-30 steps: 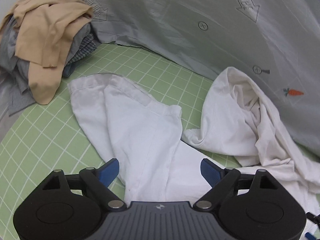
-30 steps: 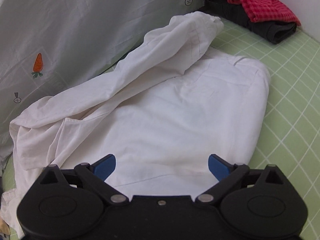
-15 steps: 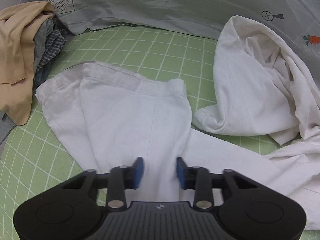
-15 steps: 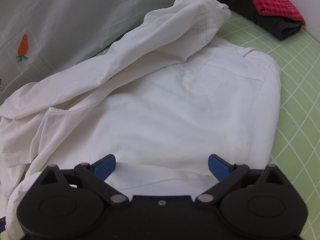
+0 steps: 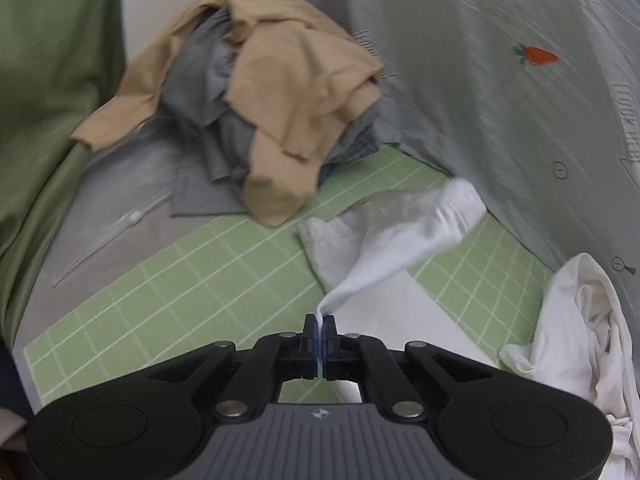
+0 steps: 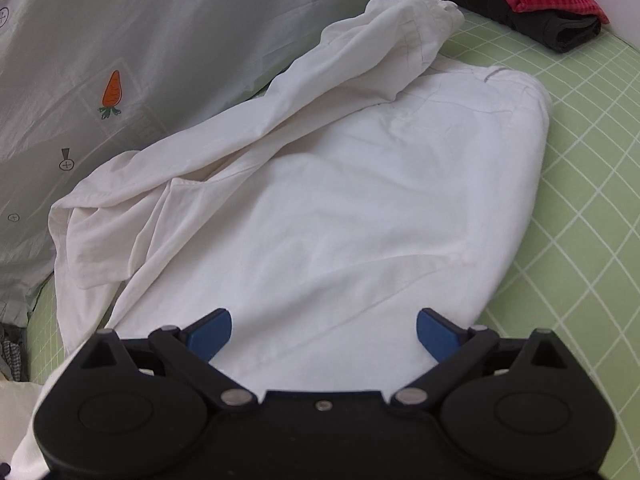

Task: Fold clothes

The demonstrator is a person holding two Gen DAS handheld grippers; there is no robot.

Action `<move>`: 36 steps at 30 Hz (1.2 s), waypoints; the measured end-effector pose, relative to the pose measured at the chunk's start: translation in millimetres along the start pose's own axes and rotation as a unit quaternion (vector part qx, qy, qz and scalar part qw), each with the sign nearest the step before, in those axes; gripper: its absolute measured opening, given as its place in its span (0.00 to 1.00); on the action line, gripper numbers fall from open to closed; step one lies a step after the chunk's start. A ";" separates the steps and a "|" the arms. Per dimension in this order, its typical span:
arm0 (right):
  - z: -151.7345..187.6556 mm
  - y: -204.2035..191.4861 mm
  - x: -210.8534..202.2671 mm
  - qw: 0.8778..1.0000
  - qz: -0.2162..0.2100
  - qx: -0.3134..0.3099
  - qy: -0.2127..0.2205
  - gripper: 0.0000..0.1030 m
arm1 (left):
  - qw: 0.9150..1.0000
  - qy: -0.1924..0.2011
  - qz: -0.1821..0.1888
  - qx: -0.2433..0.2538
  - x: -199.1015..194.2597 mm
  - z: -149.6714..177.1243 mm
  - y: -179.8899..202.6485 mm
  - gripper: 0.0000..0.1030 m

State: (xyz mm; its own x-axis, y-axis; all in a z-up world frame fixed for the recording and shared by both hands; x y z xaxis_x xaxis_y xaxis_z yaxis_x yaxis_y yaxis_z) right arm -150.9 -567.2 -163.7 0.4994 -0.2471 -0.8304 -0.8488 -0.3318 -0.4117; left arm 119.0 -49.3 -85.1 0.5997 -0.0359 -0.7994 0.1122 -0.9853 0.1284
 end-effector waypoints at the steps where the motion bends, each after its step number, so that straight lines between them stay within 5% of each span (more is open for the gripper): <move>1: 2.1 2.6 -1.3 1.000 0.000 0.002 -0.002 0.97 | 1.000 -0.012 0.004 -0.019 1.1 9.7 -7.4 0.02; 7: -5.6 21.6 -10.5 1.000 0.019 0.011 0.018 0.97 | 0.997 -0.040 0.003 -0.059 3.5 45.0 -21.8 0.02; 19: -72.3 84.4 11.1 0.988 0.097 0.096 0.074 0.95 | 0.996 -0.066 -0.012 -0.066 27.9 40.7 -18.6 0.03; 21: -78.9 86.4 21.4 0.987 0.101 0.107 0.069 0.87 | 0.995 -0.071 -0.016 -0.063 34.4 39.5 -15.8 0.03; 25: -86.1 80.4 40.1 0.987 0.100 0.117 0.055 0.57 | 0.995 -0.076 -0.020 -0.059 47.5 34.9 -6.9 0.03; 36: -116.3 9.3 86.5 0.994 0.085 0.056 0.050 0.38 | 0.997 -0.068 0.020 -0.025 116.4 -9.5 83.8 0.02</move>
State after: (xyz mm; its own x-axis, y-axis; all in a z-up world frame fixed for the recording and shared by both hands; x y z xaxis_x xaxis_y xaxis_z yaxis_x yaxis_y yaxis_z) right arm -95.4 -697.6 -195.7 0.3578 -0.3818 -0.8522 -0.9333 -0.1749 -0.3136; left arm 205.7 -134.5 -161.9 0.4928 -0.1014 -0.8642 0.1319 -0.9730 0.1894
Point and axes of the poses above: each gripper's, at about its wrist camera, not at the fingertips, and x roughly the way its jaws point, y to its right, z to its underside, the point moved 9 cm from there along x, roughly the way its jaws point, and after that the axes turned 8 degrees about x, right-handed, at the moved point
